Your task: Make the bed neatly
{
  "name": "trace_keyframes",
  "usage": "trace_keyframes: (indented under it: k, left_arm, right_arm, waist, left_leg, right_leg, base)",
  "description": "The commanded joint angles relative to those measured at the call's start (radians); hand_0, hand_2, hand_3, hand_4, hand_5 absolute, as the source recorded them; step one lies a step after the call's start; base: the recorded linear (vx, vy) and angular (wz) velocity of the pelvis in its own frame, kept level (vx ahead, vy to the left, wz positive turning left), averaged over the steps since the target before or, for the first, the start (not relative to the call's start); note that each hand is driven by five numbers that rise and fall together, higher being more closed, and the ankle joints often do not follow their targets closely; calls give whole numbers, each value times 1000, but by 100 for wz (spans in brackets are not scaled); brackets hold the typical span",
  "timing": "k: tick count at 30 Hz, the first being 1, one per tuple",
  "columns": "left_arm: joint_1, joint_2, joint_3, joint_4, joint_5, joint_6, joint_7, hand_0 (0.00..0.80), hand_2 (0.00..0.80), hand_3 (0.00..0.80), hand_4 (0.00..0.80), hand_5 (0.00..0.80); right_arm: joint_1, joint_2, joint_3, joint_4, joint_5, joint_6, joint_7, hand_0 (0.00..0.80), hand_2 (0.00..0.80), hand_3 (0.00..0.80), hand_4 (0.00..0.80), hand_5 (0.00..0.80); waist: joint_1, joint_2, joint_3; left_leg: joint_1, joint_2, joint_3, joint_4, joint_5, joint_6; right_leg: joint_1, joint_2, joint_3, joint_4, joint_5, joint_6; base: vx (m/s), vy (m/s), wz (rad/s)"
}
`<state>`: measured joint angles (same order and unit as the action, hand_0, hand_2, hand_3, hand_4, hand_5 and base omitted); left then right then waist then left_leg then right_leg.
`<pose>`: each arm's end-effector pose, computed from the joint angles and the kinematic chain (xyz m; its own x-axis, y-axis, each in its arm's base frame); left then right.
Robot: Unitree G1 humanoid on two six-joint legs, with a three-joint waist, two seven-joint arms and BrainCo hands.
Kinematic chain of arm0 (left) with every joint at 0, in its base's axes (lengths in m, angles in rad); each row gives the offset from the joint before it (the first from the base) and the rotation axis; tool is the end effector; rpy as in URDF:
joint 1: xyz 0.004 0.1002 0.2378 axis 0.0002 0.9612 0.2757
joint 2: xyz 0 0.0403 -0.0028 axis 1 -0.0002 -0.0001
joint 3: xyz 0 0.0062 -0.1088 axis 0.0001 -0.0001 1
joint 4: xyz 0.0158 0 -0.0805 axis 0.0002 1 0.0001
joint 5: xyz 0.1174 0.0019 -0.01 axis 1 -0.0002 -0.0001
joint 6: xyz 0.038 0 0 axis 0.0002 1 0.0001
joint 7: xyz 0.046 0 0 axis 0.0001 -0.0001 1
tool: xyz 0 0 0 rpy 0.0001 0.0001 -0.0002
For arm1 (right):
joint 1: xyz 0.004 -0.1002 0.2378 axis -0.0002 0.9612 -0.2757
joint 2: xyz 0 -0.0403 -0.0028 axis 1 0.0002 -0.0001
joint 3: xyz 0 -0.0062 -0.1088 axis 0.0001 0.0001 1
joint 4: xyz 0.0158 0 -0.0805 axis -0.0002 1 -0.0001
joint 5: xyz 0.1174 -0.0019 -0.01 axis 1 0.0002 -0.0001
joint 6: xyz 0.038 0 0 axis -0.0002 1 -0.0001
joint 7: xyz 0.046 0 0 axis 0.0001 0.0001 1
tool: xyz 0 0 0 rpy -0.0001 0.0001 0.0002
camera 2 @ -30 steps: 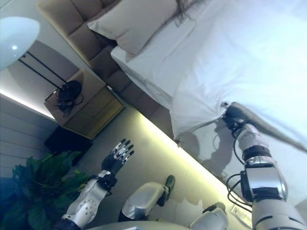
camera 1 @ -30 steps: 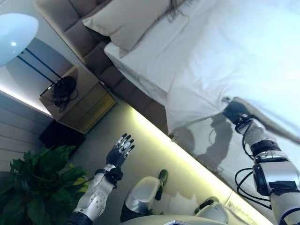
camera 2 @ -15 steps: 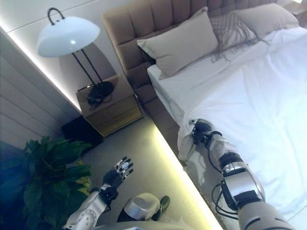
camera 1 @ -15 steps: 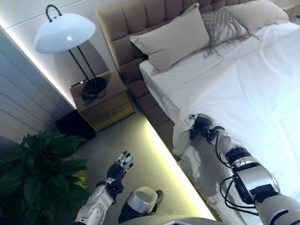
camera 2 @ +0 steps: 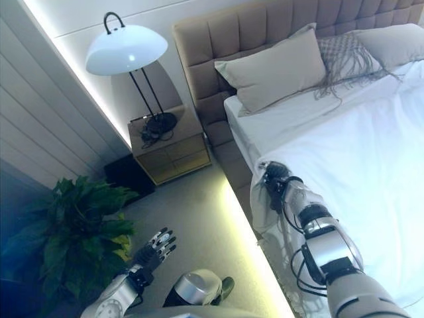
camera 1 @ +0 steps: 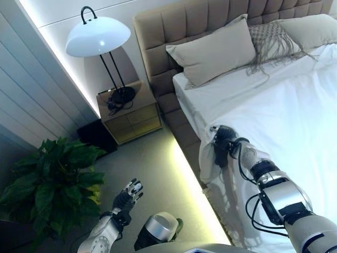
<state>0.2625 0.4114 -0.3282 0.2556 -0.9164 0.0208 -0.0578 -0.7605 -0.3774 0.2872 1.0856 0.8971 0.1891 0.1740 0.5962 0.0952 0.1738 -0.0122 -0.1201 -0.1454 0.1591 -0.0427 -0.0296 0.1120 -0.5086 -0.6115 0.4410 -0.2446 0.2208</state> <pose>0.1244 0.1975 -0.0588 0.8053 -0.1824 -0.5642 -0.1230 0.8794 -0.4599 0.3373 -0.2078 0.0408 0.8797 0.1754 -0.4420 0.0035 0.9270 0.3750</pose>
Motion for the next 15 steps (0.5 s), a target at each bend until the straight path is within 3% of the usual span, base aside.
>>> trace_keyframes:
  k: [1, 13, 14, 15]
  left_arm:
    - [-28, 69, -4, -117, 2, -4, 5, 0, 0, 0, 0, 0]
    - [53, 57, 46, -115, 47, 9, -45, 0, 0, 0, 0, 0]
    - [64, 56, 48, -117, 53, 8, -55, 0, 0, 0, 0, 0]
    - [72, 56, 49, -118, 58, 6, -66, 0, 0, 0, 0, 0]
  right_arm:
    - [-255, 81, 19, -77, 58, -68, 43, 800, 800, 800, 800, 800]
    - [-238, 119, 17, -45, 137, -65, 9, 781, 781, 781, 781, 781]
    - [-227, 124, 10, -42, 134, -53, 14, 515, 515, 515, 515, 515]
    - [-216, 126, 5, -39, 118, -36, 16, 0, 0, 0, 0, 0]
  waist:
    - [33, -56, -21]
    - [41, -70, -61]
    - [41, -69, -62]
    - [41, -68, -62]
  left_leg:
    - [-103, 65, 28, 89, 58, -24]
    - [-45, 13, -23, 56, 51, 15]
    - [-40, 14, -23, 51, 51, 14]
    - [-38, 15, -21, 48, 52, 14]
  right_leg:
    - [132, -50, -6, -229, 433, 41]
    - [162, -63, -19, -142, 415, 41]
    - [165, -61, -19, -145, 414, 41]
    - [168, -58, -18, -149, 414, 41]
  base:
    - [-5, 56, 15]
    - [28, 78, 23]
    - [0, 0, 0]
    - [-16, -19, -3]
